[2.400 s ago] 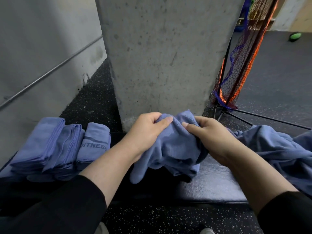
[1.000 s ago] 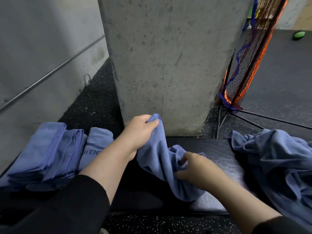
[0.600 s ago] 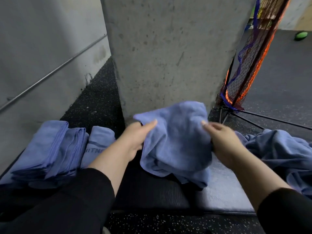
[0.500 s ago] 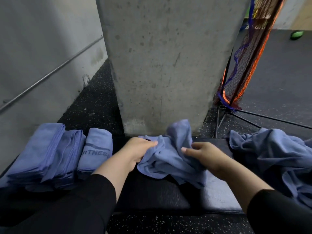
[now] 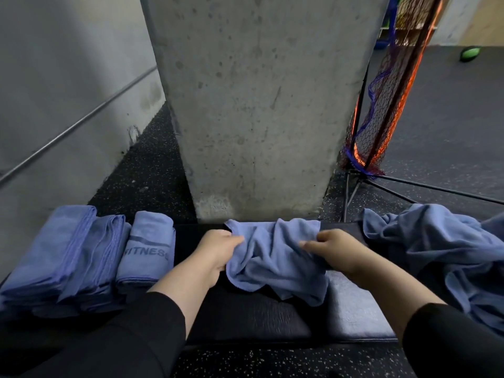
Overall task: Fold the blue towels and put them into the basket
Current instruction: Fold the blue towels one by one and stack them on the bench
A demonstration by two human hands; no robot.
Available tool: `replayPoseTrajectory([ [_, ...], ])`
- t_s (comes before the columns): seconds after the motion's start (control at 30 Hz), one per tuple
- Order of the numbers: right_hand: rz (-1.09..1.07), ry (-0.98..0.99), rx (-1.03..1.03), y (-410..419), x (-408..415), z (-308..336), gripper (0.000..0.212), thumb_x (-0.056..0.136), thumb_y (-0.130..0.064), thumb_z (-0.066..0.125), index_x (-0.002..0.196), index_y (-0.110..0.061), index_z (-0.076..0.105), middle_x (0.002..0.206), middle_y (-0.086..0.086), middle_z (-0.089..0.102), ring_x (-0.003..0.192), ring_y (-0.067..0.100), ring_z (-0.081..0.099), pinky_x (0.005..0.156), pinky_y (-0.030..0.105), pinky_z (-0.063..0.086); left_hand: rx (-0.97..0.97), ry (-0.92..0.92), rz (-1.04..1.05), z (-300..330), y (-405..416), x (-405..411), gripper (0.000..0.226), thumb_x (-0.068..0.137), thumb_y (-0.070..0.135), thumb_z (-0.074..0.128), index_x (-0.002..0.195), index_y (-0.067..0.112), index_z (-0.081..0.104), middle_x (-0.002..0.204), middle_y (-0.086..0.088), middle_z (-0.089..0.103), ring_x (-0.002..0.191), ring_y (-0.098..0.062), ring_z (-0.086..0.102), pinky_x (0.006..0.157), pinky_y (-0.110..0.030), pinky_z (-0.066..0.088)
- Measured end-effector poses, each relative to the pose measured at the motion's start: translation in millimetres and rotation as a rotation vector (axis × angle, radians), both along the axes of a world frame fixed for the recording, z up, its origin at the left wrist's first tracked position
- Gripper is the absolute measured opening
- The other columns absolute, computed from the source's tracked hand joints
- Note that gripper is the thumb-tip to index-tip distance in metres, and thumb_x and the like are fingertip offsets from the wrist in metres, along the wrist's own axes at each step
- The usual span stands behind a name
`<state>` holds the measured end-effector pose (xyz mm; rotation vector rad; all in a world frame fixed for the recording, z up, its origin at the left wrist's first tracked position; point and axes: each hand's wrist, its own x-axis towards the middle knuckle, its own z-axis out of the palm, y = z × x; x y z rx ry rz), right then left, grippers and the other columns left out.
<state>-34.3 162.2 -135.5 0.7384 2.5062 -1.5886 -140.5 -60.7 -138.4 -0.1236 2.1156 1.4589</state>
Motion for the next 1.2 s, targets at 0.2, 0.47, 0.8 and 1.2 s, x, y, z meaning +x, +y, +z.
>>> replayPoseTrajectory([
  [0.2,-0.365,0.432,-0.569,16.8,-10.8,25.7,0.048,0.087,-0.046,0.071,0.091,0.002,0.064,0.077,0.021,0.054,0.070,0.027,0.053,0.066,0.043,0.041,0.463,-0.101,0.287,29.5,5.5,-6.6,0.029,0.098,0.039,0.062,0.108,0.012,0.069,0.102,-0.010,0.076,0.093,-0.026,0.072,0.078,-0.037,0.058],
  [0.47,-0.272,0.325,-0.467,15.5,-8.7,19.6,0.046,0.087,-0.038,0.075,0.086,0.007,0.062,0.067,0.018,0.049,0.066,0.028,0.049,0.069,0.042,0.043,0.543,-0.175,0.340,31.5,14.7,-1.8,0.030,0.104,0.030,0.053,0.105,0.003,0.065,0.122,-0.019,0.068,0.084,-0.025,0.068,0.059,-0.021,0.055],
  [0.8,-0.276,0.278,-0.435,9.2,-2.7,27.5,0.044,0.093,-0.033,0.069,0.115,0.005,0.067,0.106,0.025,0.072,0.095,0.027,0.068,0.087,0.043,0.051,0.472,-0.096,0.335,31.2,9.1,-0.3,0.015,0.103,0.014,0.051,0.104,0.010,0.066,0.095,-0.016,0.068,0.078,-0.025,0.066,0.069,-0.033,0.056],
  [1.2,-0.359,0.403,-0.539,17.3,-8.3,39.5,0.053,0.087,-0.047,0.073,0.098,0.004,0.064,0.089,0.028,0.060,0.083,0.042,0.058,0.079,0.047,0.048,0.680,-0.273,0.250,42.1,3.6,-2.3,0.025,0.102,0.033,0.057,0.098,0.011,0.067,0.076,-0.001,0.074,0.065,-0.009,0.071,0.058,-0.018,0.055],
])
